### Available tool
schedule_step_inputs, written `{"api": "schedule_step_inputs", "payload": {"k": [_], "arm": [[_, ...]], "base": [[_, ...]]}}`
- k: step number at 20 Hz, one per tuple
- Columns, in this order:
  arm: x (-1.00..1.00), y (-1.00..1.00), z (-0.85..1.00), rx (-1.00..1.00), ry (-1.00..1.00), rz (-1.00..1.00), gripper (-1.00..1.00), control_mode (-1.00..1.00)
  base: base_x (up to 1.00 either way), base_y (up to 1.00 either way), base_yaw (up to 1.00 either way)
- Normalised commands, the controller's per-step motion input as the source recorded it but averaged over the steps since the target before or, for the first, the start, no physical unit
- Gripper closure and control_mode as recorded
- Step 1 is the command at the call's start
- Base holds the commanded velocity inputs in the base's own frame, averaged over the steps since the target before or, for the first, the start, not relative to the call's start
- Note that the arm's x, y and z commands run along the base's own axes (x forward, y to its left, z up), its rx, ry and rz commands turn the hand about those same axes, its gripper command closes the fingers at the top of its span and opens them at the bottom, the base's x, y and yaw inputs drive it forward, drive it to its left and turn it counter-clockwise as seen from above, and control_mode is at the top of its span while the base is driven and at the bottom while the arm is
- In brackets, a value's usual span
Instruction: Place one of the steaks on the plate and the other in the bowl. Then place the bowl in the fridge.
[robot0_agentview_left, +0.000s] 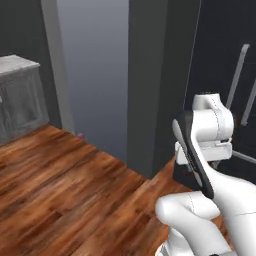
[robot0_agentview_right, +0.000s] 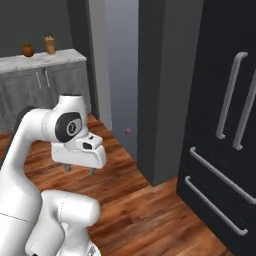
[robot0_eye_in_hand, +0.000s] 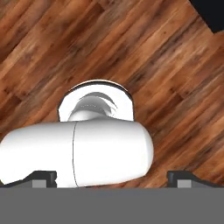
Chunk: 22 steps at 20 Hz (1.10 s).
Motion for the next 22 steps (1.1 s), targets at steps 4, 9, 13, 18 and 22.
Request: {"api": "schedule_step_inputs", "payload": {"k": [4, 9, 13, 18, 22], "arm": [[0.0, 0.0, 0.0, 0.0, 0.0, 0.0, -1.0, 1.0], [0.0, 0.0, 0.0, 0.0, 0.0, 0.0, -1.0, 1.0], [0.0, 0.0, 0.0, 0.0, 0.0, 0.0, -1.0, 1.0], [0.0, 0.0, 0.0, 0.0, 0.0, 0.0, -1.0, 1.0], [0.0, 0.0, 0.0, 0.0, 0.0, 0.0, -1.0, 1.0]], "base": [[0.48, 0.08, -0.85], [0.36, 0.17, -0.85], [0.52, 0.31, -0.85], [0.6, 0.31, -0.8], [0.22, 0.36, -0.25]]}}
